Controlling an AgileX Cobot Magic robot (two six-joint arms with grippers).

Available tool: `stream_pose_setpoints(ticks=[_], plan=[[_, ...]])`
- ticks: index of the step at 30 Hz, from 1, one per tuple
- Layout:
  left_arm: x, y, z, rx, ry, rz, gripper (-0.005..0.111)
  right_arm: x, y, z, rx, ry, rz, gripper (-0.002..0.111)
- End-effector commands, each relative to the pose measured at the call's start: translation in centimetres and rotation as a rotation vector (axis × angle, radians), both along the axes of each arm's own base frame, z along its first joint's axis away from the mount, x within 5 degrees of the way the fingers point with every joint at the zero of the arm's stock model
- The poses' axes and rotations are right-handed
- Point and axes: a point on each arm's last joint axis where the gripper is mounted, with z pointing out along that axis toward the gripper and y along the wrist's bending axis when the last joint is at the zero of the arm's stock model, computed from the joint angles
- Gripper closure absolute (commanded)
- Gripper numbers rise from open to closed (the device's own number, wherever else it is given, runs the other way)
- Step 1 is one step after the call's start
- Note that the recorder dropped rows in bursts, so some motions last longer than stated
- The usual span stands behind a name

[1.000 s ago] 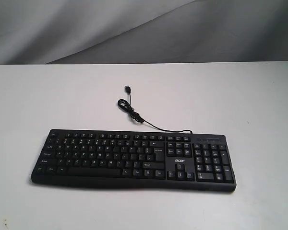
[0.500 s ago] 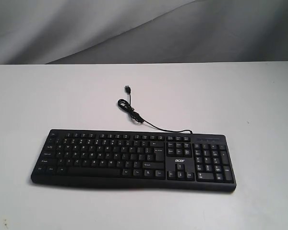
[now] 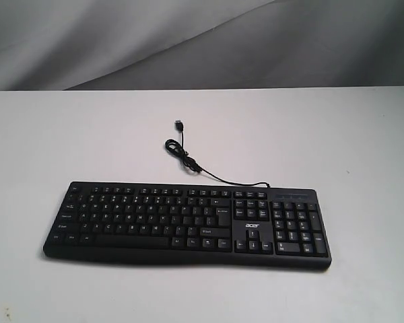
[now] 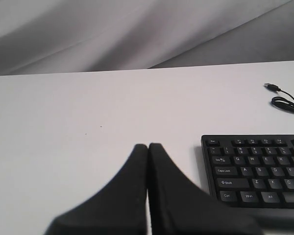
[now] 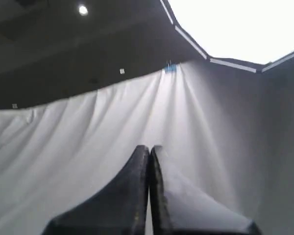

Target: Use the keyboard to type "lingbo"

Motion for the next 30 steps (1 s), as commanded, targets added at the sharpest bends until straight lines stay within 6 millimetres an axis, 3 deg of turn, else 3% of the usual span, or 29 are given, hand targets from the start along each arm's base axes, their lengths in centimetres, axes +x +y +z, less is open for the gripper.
stream_pose_setpoints(ticks=[1, 4, 6, 10, 14, 18, 21, 25, 26, 30], plan=[[0.1, 0.0, -0.2, -0.006, 0.005, -0.001, 0.106, 7.4, -0.4, 4.2, -0.089, 0.346, -0.081, 0.108], [0.1, 0.0, -0.2, -0.006, 0.005, -0.001, 0.106, 13.2, -0.6, 5.1, -0.152, 0.553, -0.149, 0.108], [0.1, 0.0, -0.2, -0.006, 0.005, -0.001, 0.106, 16.8, -0.2, 4.5, -0.225, 0.716, -0.191, 0.108], [0.1, 0.0, -0.2, -0.006, 0.005, -0.001, 0.106, 23.2, 2.3, 1.3, -0.491, 1.054, -0.163, 0.108], [0.1, 0.0, -0.2, -0.006, 0.005, -0.001, 0.106, 27.3, 6.5, -4.0, -0.773, 1.246, 0.165, 0.108], [0.1, 0.0, -0.2, -0.006, 0.005, -0.001, 0.106, 28.6, 11.5, -9.1, -0.898, 1.215, 0.609, 0.108], [0.1, 0.0, -0.2, -0.006, 0.005, -0.001, 0.106, 28.5, 15.3, -12.1, -0.957, 1.162, 0.823, 0.108], [0.1, 0.0, -0.2, -0.006, 0.005, -0.001, 0.106, 27.4, 20.3, -15.5, -1.079, 1.100, 0.952, 0.108], [0.1, 0.0, -0.2, -0.006, 0.005, -0.001, 0.106, 26.8, 22.3, -17.1, -1.147, 1.080, 0.945, 0.108], [0.1, 0.0, -0.2, -0.006, 0.005, -0.001, 0.106, 25.6, 25.2, -19.6, -1.229, 1.062, 0.965, 0.108]])
